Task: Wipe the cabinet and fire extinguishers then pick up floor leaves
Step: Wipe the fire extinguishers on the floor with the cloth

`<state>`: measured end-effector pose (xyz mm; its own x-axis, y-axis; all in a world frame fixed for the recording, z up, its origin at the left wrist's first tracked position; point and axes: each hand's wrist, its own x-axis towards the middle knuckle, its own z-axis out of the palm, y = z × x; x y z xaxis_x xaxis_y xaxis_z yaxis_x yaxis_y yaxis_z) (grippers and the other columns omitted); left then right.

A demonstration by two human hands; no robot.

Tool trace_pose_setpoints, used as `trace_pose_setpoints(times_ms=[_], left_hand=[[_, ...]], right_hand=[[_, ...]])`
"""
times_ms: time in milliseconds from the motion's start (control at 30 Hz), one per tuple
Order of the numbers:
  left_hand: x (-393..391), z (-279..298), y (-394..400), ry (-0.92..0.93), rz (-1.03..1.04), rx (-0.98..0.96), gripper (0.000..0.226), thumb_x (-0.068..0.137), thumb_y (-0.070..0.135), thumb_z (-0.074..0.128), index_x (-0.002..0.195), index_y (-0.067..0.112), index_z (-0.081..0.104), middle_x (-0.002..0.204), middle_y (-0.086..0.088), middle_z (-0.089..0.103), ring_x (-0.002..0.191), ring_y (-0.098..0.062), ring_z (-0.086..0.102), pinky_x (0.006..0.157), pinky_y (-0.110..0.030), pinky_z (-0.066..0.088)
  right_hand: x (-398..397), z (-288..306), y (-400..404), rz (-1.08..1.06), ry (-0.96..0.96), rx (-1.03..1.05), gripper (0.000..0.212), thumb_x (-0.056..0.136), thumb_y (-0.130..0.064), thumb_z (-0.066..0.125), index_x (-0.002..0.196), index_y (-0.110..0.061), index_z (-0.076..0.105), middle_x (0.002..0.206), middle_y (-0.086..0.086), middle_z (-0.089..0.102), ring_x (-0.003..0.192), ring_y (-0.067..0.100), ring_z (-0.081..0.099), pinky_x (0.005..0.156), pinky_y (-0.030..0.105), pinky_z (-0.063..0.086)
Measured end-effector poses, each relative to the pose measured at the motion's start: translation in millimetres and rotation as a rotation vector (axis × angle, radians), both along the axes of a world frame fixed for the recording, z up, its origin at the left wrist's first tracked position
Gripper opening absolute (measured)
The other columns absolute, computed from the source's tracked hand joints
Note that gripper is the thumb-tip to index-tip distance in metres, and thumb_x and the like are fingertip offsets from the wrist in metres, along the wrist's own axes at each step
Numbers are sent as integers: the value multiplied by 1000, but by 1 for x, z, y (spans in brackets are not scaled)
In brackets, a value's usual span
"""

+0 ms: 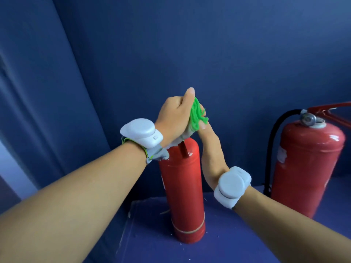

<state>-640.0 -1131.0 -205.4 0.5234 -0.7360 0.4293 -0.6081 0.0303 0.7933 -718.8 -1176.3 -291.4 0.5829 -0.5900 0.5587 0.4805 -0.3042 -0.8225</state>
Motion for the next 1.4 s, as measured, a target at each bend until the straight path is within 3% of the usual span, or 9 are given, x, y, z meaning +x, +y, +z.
trace_pose_setpoints(times_ms=[133, 333, 433, 567, 733, 833, 967, 1133, 1400], left_hand=[[-8, 33, -9, 80, 4, -1, 52, 97, 54, 46, 80, 9, 65, 69, -7, 60, 67, -18, 57, 78, -44, 54], [-8, 31, -8, -241, 110, -36, 45, 100, 48, 47, 83, 12, 68, 71, 3, 60, 74, -16, 53, 74, -30, 42], [6, 6, -2, -225, 165, 167, 33, 104, 37, 42, 109, 21, 70, 104, 0, 73, 102, -20, 63, 94, -30, 46], [19, -21, 8, -240, 211, 371, 30, 101, 34, 42, 102, 30, 72, 98, 6, 69, 91, -22, 63, 74, -21, 44], [21, -28, 8, -239, 243, 286, 37, 102, 33, 40, 108, 25, 76, 112, 4, 74, 110, -21, 62, 83, -25, 40], [20, -34, 9, -227, 280, 234, 39, 103, 31, 38, 111, 24, 75, 105, 5, 73, 113, -20, 59, 83, -23, 37], [21, -38, 8, -171, 297, 157, 37, 103, 30, 40, 110, 21, 76, 111, 2, 75, 115, -24, 59, 85, -26, 41], [28, -44, 7, -97, 263, 114, 38, 102, 31, 40, 113, 18, 75, 119, 1, 72, 110, -20, 59, 86, -25, 38], [23, -41, 11, -123, 262, 152, 41, 103, 30, 38, 113, 14, 74, 122, -4, 71, 115, -27, 57, 97, -33, 42]], right_hand=[[-19, 25, -5, 7, -42, -97, 34, 95, -39, 56, 120, -17, 54, 105, -11, 66, 100, 10, 62, 93, 37, 47], [-18, 23, -34, -390, 29, -88, 23, 86, -33, 59, 84, -11, 58, 74, 18, 63, 70, 40, 61, 63, 55, 51], [-24, 15, -44, -543, 92, 226, 20, 78, -36, 58, 79, -16, 58, 69, 2, 62, 69, 31, 61, 70, 50, 56], [-28, -3, -57, -555, 220, 427, 11, 84, -27, 59, 77, -19, 57, 72, -3, 60, 73, 25, 58, 73, 37, 50], [10, -13, -46, -357, 401, 327, 42, 59, -41, 63, 81, -6, 67, 77, 17, 72, 78, 41, 70, 71, 51, 61], [24, -2, -44, -362, 407, 335, 22, 61, -35, 63, 73, -17, 71, 74, 10, 75, 74, 36, 73, 73, 53, 60], [22, -1, -29, -332, 353, 520, 12, 66, -18, 66, 65, -6, 63, 68, 12, 66, 69, 32, 69, 71, 60, 58], [-2, -12, 7, -76, 317, 869, 22, 87, 6, 57, 108, 3, 60, 103, 26, 69, 87, 36, 69, 63, 42, 59], [19, -5, 1, -94, 183, 910, 28, 88, 3, 61, 116, 2, 61, 106, 23, 67, 81, 31, 67, 58, 37, 57]])
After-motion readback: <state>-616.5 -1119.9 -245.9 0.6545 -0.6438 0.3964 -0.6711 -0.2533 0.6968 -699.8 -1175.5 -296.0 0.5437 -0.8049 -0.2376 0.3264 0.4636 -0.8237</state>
